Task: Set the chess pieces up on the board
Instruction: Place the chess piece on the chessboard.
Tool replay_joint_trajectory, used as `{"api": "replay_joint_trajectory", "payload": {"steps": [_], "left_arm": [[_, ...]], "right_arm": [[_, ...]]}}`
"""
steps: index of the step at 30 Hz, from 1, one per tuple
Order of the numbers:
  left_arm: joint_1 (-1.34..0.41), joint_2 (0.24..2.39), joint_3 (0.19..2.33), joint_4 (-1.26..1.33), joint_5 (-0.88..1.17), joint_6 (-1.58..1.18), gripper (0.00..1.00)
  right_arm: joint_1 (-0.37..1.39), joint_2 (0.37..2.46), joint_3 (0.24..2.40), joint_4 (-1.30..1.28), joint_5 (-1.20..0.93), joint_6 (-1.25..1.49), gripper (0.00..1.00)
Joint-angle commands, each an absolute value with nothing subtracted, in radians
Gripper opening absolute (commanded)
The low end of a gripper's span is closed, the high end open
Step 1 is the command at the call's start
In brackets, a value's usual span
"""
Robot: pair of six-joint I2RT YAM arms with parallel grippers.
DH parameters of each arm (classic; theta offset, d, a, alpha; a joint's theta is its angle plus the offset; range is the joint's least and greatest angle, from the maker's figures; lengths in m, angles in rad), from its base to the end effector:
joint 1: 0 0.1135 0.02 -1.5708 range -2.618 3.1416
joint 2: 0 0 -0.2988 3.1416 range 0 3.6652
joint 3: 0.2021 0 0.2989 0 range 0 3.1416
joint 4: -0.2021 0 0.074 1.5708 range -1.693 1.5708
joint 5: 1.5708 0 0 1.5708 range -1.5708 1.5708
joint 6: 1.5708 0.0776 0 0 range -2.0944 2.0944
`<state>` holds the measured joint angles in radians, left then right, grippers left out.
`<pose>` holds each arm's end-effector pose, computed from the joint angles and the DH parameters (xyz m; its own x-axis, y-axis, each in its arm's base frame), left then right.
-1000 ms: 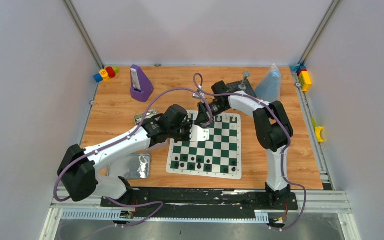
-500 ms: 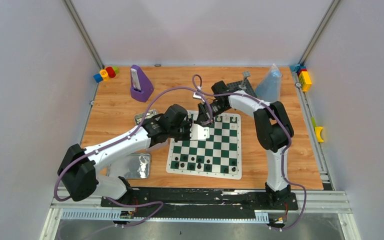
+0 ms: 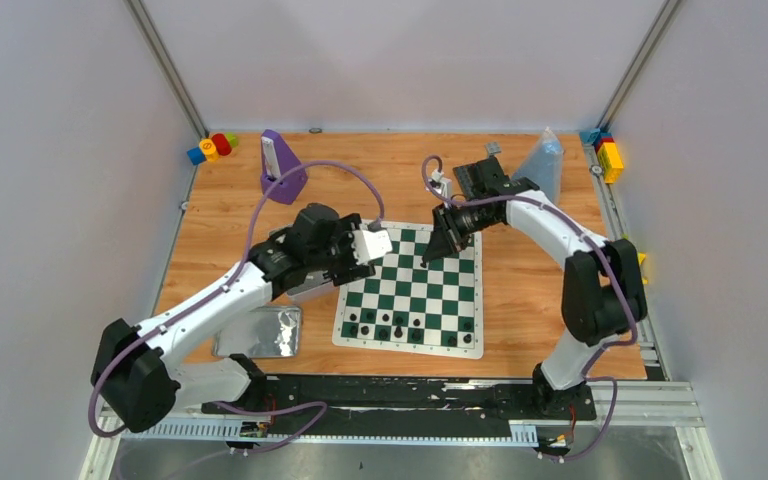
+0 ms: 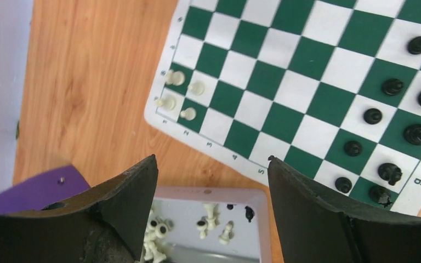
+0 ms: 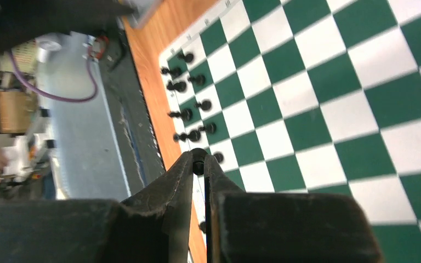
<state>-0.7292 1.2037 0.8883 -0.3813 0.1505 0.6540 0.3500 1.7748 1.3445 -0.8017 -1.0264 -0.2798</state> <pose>0.2349 -0.2254 0.2619 0.0732 0.7412 -0.6672 0.8820 0.2642 0.3902 0.3620 0.2028 0.2308 -0.7287 -0.4183 -0.5422 -0.6720 0.2846 0.6837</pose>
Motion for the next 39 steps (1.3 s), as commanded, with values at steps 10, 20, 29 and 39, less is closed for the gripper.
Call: {"api": "replay_joint_trajectory", "payload": {"steps": [10, 20, 29, 39], "left_arm": [[-0.315, 1.292, 1.033, -0.528, 0.330, 0.422, 0.85], [-0.248, 1.337, 1.083, -0.602, 0.332, 0.408, 0.87], [-0.246, 1.339, 1.094, -0.624, 0.270, 0.405, 0.87], [-0.246, 1.335, 1.100, -0.617, 0.277, 0.391, 0.87]], "right_arm": [[0.462, 1.377, 0.972, -0.685, -0.522, -0.452, 0.00], [0.619, 1.355, 0.836, -0.586, -0.322, -0.443, 0.00], [0.672, 1.366, 0.798, -0.578, -0.276, -0.442, 0.00], [0.717, 1.372, 0.774, -0.591, -0.255, -0.446, 0.01]]}}
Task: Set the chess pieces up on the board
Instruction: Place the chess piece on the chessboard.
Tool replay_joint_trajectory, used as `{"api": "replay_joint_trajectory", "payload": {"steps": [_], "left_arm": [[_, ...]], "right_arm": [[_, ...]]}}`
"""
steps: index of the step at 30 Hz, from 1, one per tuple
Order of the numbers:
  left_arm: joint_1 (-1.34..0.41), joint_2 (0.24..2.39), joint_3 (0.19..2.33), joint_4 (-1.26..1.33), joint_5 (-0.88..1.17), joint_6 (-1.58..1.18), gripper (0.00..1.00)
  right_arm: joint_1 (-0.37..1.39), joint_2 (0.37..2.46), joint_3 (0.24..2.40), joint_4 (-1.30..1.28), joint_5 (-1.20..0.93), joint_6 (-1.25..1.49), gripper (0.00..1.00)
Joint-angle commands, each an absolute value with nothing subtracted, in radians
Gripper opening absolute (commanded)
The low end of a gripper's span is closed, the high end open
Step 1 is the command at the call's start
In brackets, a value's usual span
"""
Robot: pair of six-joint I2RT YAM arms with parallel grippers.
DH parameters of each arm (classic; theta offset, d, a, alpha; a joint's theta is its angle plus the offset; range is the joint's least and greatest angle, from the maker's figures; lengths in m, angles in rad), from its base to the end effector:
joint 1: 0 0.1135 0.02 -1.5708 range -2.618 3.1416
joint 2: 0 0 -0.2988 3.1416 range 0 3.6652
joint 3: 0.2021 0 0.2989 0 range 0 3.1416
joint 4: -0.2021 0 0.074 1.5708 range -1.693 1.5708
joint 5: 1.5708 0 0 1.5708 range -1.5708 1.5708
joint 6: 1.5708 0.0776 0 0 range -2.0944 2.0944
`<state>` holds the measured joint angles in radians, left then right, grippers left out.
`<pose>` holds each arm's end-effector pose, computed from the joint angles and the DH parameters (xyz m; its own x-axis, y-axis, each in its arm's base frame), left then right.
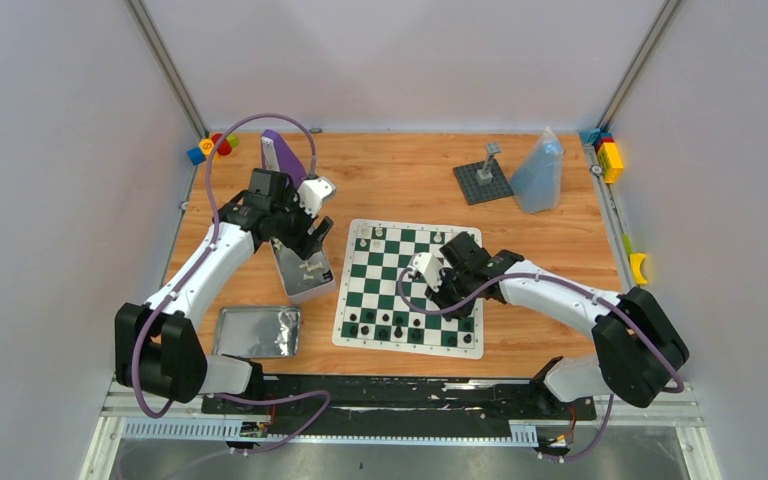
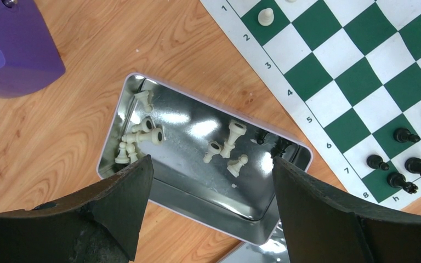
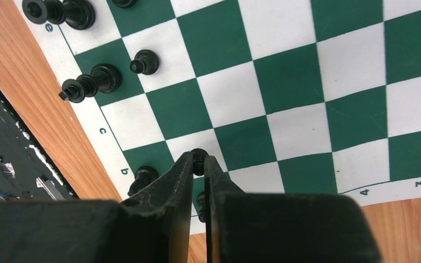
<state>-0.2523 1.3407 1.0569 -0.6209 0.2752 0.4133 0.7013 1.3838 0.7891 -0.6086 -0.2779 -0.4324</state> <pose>0.3255 -0.1057 0.2631 -0.5354 0.5372 -0.6517 0.6747 0.7362 0.0525 0.2109 0.2060 0.1540 -0.3558 -0.8279 -0.4335 -0.9305 0.3570 0.0819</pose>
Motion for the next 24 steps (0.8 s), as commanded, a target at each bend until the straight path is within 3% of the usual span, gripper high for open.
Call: {"api": "replay_joint_trajectory", "payload": {"steps": [1, 24], "left_arm": [[-0.246, 1.336, 1.099, -0.616, 0.276, 0.391, 0.87], [-0.246, 1.324, 1.090, -0.617, 0.276, 0.393, 0.88]], "right_arm": [[0.719, 1.373, 0.773, -0.593, -0.255, -0.446, 0.01], [0.741, 1.402, 0.765, -0.596, -0.236, -0.450, 0.09]]}}
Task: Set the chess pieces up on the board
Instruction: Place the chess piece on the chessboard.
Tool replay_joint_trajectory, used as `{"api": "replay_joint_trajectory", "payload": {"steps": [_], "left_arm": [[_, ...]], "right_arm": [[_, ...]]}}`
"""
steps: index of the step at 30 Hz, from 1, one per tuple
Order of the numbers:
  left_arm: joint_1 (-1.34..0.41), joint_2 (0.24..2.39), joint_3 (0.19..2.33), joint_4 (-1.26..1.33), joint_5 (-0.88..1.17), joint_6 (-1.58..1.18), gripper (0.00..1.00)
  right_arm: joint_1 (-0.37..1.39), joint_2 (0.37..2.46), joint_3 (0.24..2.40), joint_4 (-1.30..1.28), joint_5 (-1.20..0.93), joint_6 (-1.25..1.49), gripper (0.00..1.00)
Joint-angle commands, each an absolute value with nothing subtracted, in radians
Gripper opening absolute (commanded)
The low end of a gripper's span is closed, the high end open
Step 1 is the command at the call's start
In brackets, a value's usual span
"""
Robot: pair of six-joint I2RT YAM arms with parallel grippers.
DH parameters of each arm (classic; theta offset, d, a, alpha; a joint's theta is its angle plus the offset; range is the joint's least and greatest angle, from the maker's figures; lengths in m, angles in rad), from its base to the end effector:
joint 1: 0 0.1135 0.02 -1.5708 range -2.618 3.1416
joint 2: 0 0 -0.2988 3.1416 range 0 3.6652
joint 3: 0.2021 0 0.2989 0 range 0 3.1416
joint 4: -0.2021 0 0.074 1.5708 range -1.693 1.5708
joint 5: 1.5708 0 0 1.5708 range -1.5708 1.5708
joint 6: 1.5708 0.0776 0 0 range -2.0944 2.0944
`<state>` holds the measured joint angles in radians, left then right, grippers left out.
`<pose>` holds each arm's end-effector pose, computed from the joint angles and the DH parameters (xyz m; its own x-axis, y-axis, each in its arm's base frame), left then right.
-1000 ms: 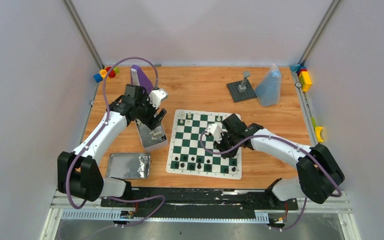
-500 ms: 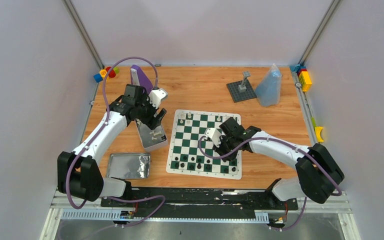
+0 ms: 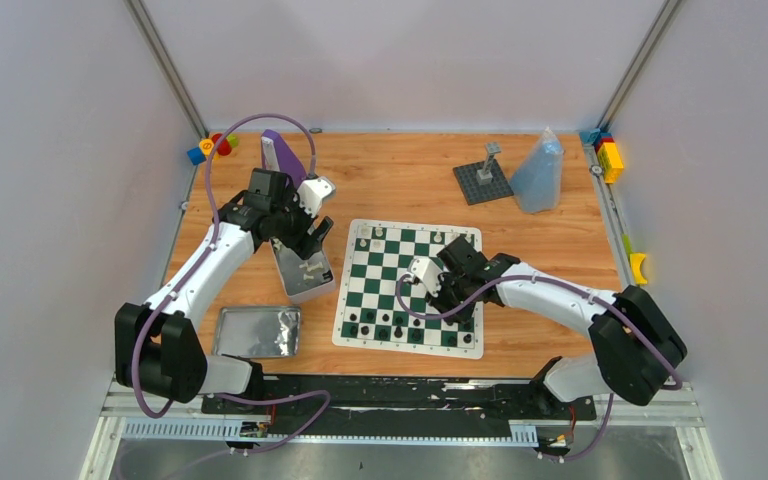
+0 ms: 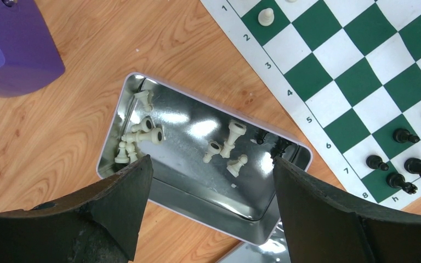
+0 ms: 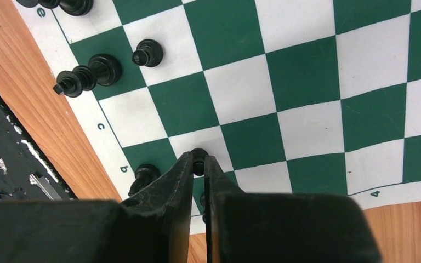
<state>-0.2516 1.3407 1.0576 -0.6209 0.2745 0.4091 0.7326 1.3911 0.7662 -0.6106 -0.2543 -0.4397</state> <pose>0.3257 -0.1055 0.2634 -0.5383 0.5337 -0.6522 0.6716 0.7392 0.0506 0.2012 0.2073 0.1440 -0.3335 -0.8542 -0.3989 -0.9402 0.3322 0.0749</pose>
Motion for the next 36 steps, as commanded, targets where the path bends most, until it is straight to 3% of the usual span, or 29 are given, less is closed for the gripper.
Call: {"api": "replay_joint_trajectory", "payload": {"steps": [1, 22, 36], "left_arm": [[-0.246, 1.322, 1.090, -0.618, 0.276, 0.394, 0.88], [-0.245, 1.335, 1.042, -0.585, 0.191, 0.427, 0.90], [-0.143, 1.568, 1.106, -0.512, -0.065, 0.526, 0.91]], "right_arm": [[0.740, 1.402, 0.765, -0.595, -0.235, -0.449, 0.10], [0.748, 1.351, 0.783, -0.593, -0.211, -0.447, 0.40], [0.676, 1.259, 0.869, -0.572, -0.250, -0.456, 0.41]]}}
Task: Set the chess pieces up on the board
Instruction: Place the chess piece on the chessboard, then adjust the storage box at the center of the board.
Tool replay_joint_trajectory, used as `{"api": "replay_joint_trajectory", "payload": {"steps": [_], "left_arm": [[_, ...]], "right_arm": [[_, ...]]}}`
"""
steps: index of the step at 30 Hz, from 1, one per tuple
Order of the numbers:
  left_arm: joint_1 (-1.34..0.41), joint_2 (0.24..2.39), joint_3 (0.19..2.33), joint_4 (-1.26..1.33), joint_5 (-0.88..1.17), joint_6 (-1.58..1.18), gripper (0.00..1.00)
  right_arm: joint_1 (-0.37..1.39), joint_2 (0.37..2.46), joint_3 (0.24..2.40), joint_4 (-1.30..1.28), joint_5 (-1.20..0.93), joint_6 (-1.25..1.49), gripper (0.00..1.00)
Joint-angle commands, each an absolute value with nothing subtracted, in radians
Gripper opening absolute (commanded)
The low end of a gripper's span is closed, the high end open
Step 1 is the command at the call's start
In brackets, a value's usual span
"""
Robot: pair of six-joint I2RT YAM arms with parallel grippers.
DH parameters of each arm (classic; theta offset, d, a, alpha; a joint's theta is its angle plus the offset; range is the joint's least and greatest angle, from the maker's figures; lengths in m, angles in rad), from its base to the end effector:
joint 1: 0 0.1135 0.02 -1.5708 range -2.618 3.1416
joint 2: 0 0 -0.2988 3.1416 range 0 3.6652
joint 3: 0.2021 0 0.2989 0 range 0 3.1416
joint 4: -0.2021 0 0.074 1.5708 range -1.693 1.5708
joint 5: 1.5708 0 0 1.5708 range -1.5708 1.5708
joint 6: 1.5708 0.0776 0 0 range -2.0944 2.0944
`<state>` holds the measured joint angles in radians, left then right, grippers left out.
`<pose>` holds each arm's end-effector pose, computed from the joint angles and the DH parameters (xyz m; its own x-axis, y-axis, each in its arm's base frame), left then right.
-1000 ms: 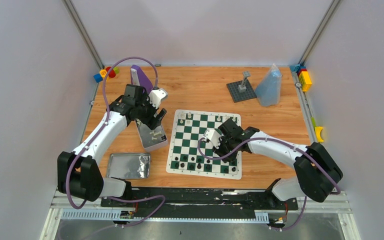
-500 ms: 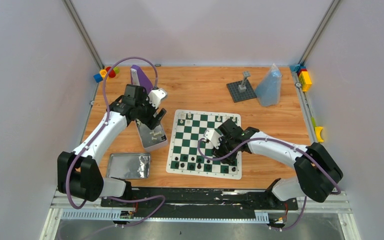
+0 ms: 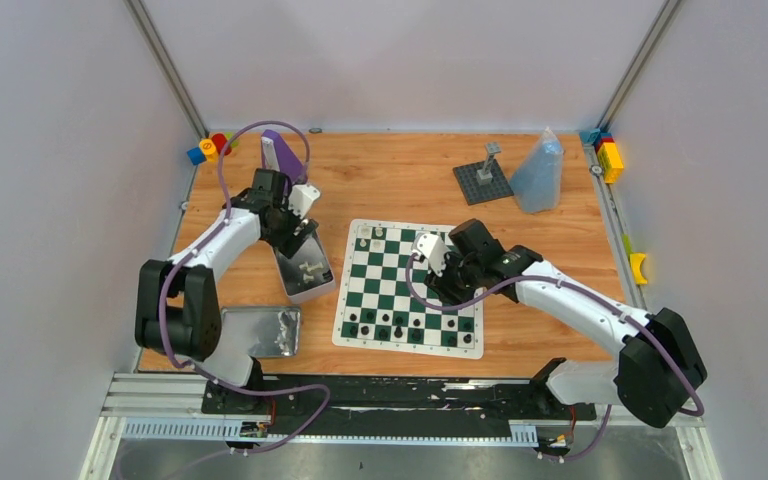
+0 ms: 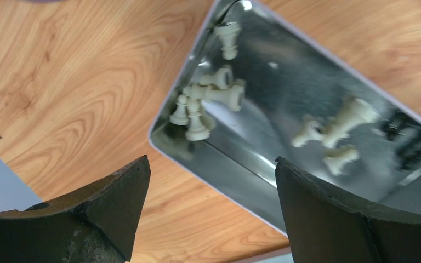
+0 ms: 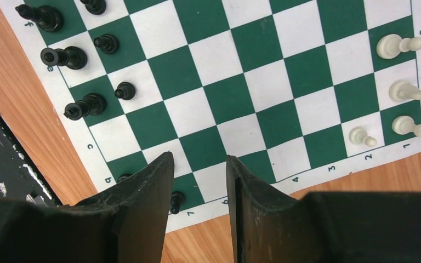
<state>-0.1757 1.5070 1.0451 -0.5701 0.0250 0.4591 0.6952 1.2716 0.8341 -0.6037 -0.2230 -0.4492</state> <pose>0.3616 -0.0662 0.2048 -0.6746 0.5697 -0.4695 0.5425 0.8139 0.2081 0.2180 0.2042 0.2001 -0.2885 -0.7921 -0.5379 -0.9278 0.3701 -0.0474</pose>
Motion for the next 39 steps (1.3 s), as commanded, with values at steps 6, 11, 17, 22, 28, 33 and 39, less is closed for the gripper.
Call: {"api": "replay_joint_trajectory", "payload": {"steps": [6, 11, 17, 22, 28, 33, 39], "left_arm": [[-0.130, 1.702, 1.200, -0.505, -0.085, 0.568, 0.91], [-0.124, 1.769, 1.241, -0.508, -0.076, 0.584, 0.88], [-0.105, 1.836, 1.292, -0.559, -0.029, 0.575, 0.57], [-0.082, 1.819, 1.280, -0.602, -0.006, 0.501, 0.41], [-0.042, 1.743, 1.203, -0.618, -0.025, 0.403, 0.26], [0.011, 1.700, 1.153, -0.672, 0.012, 0.348, 0.24], [0.112, 1.634, 1.080, -0.691, 0.062, 0.334, 0.25]], "right_arm": [[0.673, 1.276, 0.857, -0.560, -0.264, -0.443, 0.40], [0.669, 1.285, 0.849, -0.554, -0.261, -0.441, 0.39], [0.663, 1.288, 0.838, -0.547, -0.259, -0.439, 0.38], [0.654, 1.284, 0.830, -0.546, -0.259, -0.436, 0.37], [0.639, 1.286, 0.828, -0.547, -0.259, -0.433, 0.37], [0.626, 1.299, 0.830, -0.546, -0.258, -0.431, 0.36], [0.612, 1.317, 0.833, -0.547, -0.258, -0.431, 0.36]]}}
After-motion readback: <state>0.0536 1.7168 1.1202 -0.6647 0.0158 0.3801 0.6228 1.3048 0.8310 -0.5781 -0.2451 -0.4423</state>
